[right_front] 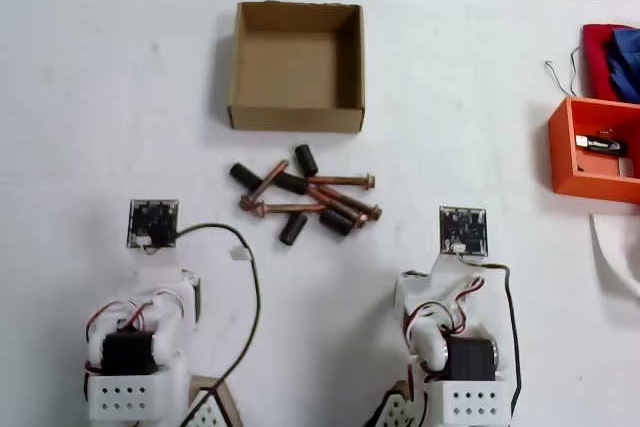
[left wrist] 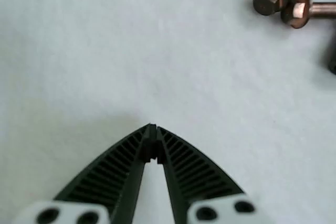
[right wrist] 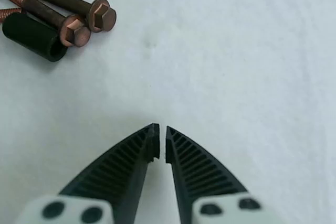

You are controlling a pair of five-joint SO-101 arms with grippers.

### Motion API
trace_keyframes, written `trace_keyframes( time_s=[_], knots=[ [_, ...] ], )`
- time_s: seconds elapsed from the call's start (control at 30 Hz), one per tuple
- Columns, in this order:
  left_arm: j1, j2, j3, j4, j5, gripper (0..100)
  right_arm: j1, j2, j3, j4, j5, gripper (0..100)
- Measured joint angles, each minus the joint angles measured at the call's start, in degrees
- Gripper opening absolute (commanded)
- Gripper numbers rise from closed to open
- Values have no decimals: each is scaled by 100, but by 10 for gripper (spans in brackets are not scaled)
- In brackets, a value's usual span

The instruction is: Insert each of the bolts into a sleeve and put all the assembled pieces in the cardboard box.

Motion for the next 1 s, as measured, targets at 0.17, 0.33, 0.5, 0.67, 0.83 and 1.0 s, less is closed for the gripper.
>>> trace_keyframes(
  time_s=[0.17,0.33,0.5,0.67,0.83,1.0],
  knots=[
    [0,0,0,0,0,31,0,0,0,0,0,22],
    [0,0,0,0,0,31,0,0,0,0,0,22],
    [0,0,0,0,0,31,0,0,0,0,0,22],
    [0,0,0,0,0,31,0,0,0,0,0,22],
    [0,0,0,0,0,31,-70,0,0,0,0,22],
    [0,0,0,0,0,31,-237,0,0,0,0,22]
  ],
)
